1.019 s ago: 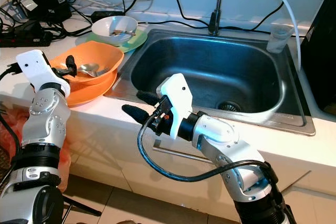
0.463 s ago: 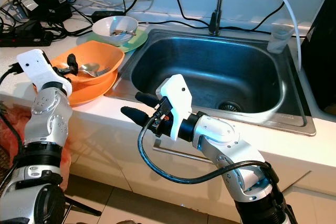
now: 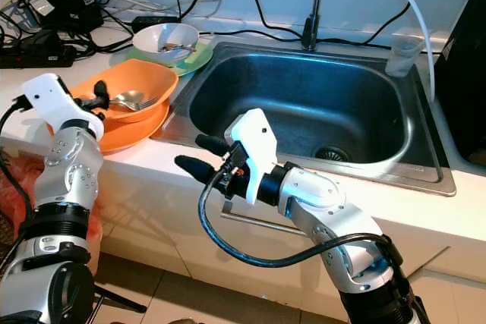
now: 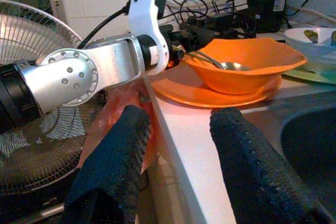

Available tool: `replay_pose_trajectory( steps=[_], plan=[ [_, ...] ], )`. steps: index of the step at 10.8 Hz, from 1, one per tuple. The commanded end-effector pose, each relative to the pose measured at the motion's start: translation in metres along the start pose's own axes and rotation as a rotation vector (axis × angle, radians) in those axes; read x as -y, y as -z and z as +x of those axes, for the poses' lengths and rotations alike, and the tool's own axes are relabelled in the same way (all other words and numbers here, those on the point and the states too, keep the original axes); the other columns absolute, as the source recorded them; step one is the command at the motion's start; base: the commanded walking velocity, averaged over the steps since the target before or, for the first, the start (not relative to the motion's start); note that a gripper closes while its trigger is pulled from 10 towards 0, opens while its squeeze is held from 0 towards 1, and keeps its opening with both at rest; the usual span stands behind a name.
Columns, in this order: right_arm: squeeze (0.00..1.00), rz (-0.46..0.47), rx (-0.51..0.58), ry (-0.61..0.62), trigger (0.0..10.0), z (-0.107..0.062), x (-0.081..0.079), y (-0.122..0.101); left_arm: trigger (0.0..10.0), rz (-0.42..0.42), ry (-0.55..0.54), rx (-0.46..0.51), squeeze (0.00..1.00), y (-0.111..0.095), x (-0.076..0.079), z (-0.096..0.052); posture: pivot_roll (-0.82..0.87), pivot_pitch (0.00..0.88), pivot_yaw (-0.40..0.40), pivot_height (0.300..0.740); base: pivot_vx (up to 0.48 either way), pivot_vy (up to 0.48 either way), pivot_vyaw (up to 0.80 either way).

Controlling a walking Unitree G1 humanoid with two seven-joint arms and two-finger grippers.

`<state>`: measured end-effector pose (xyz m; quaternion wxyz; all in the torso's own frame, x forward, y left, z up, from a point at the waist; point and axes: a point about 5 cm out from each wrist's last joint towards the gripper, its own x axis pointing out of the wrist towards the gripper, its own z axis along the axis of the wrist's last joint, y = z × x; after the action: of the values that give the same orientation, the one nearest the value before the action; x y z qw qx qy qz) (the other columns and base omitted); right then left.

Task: Kitchen organization

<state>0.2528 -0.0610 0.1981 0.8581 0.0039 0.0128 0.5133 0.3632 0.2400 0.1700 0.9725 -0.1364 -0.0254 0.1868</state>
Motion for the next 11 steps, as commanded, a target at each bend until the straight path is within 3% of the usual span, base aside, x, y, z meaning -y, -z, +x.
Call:
replay_pose_trajectory(
  steps=[1, 6, 11],
  plan=[
    [0.00, -0.014, 0.006, -0.010, 10.0, 0.001, -0.002, -0.001, 0.0, -0.012, -0.023, -0.011, 0.00, 0.000, -0.004, 0.002, -0.01, 0.000, 0.062, 0.740, 0.000, 0.000, 0.00],
    [0.00, -0.022, 0.003, -0.006, 10.0, 0.001, -0.001, 0.000, 0.0, -0.016, -0.028, 0.011, 0.00, -0.005, -0.004, 0.004, -0.01, 0.000, 0.063, 0.740, 0.000, 0.000, 0.00],
    [0.00, -0.032, 0.008, 0.002, 10.0, 0.002, 0.000, -0.001, 0.0, 0.039, -0.003, 0.139, 0.00, -0.030, 0.005, 0.003, -0.01, 0.000, 0.064, 0.740, 0.000, 0.000, 0.00]
  ],
)
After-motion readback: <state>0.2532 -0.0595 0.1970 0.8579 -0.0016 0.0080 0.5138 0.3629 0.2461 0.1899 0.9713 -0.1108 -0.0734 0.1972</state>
